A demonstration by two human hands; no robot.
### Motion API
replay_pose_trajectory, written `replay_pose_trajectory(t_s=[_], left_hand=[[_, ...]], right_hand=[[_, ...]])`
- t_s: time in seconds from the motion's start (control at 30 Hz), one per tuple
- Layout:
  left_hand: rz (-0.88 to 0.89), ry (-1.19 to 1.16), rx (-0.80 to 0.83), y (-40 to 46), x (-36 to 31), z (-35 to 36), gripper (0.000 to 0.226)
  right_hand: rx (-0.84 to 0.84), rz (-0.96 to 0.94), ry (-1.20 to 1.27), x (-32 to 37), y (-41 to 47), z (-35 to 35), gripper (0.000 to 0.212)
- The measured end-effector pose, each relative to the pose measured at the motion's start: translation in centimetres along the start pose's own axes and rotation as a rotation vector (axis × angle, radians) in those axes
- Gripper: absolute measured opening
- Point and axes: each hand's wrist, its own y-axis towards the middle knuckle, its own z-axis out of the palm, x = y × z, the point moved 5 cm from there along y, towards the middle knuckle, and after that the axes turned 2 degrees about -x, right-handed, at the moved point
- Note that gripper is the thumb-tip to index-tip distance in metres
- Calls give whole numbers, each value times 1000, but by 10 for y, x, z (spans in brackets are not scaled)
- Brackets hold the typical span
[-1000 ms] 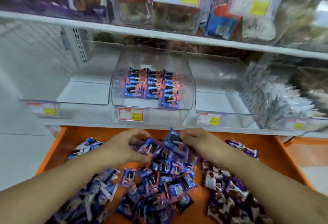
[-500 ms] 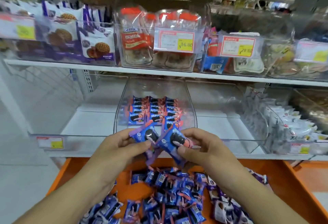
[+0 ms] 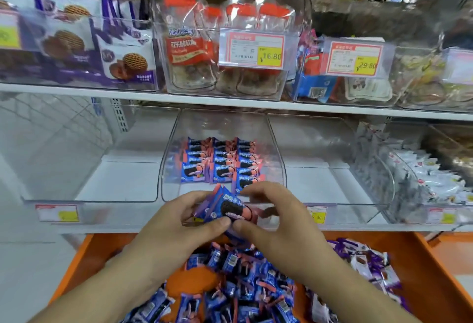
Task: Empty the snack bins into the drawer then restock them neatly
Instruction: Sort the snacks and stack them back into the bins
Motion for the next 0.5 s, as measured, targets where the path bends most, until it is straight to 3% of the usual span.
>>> replay_pose_trajectory(t_s=[0.07, 0.17, 0.27, 0.4, 0.5], left_hand=[[21, -20, -6, -3, -4, 1, 50], [37, 14, 15, -5, -7, 0, 57], [106, 174, 55, -1, -14, -2, 71], [259, 487, 44, 8, -39, 0, 69], [312, 627, 68, 25, -57, 6, 56]], right_hand=[[88, 83, 122, -3, -1, 3, 50], [137, 79, 195, -3, -1, 0, 44], [114, 5, 99, -3, 1, -9, 42], [79, -91, -25, -2, 12, -24, 43], [77, -143, -115, -1, 27, -33, 47]])
